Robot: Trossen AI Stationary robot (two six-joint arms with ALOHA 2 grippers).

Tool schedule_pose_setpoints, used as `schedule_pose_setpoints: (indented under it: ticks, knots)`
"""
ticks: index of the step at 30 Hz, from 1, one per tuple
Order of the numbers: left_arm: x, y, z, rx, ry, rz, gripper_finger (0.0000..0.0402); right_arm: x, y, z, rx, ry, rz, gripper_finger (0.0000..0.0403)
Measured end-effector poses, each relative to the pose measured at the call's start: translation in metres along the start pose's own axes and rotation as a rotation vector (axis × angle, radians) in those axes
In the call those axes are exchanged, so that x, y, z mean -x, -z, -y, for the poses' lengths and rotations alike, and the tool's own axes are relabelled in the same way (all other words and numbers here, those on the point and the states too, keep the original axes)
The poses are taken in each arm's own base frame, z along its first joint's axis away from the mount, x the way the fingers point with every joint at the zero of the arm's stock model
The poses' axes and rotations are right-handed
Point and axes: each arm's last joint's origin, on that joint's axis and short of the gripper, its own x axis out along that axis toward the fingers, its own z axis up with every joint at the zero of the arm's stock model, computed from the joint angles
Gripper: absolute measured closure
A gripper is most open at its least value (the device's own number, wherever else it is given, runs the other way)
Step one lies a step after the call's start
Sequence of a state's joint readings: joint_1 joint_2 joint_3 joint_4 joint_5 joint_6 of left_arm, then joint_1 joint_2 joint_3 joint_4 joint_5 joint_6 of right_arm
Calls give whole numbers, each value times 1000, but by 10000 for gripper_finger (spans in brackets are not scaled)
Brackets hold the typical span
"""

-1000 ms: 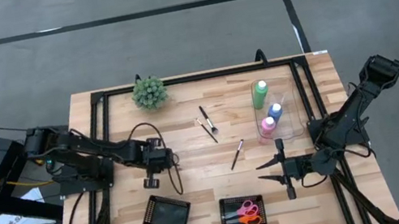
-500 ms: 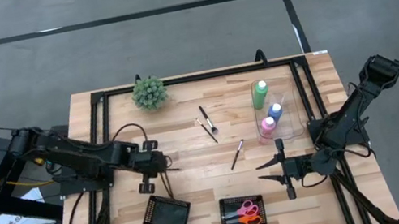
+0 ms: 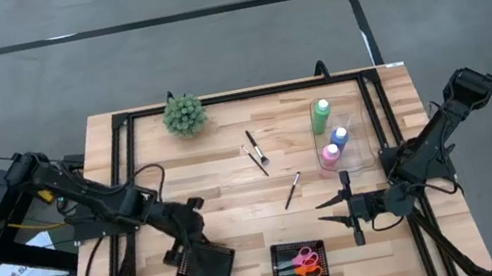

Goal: Pick & Place Paint Supplies
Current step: Put the black makeup brush into the left black bin

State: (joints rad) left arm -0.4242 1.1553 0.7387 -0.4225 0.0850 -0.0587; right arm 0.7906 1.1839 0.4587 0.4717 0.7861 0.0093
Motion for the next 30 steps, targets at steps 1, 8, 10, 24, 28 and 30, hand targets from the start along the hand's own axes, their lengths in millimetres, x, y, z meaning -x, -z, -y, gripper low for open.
schedule_pose_setpoints:
  ticks: [1,8,10,24,28,30]
  knots:
    - [-2,-1,4,-11,21,13,396,0,0,0,0,0,0,294]
    - [-19,2,18,-12,78,-46,396,0,0,0,-8,1,0,294]
    - [-27,3,20,-10,81,-70,396,0,0,0,-10,1,0,294]
    - [-61,17,17,8,67,-225,365,0,0,0,-18,1,-1,294]
    - [-57,15,16,27,36,-205,339,0,0,0,-18,1,-1,294]
    - [-56,14,16,28,26,-196,326,0,0,0,-18,1,-1,294]
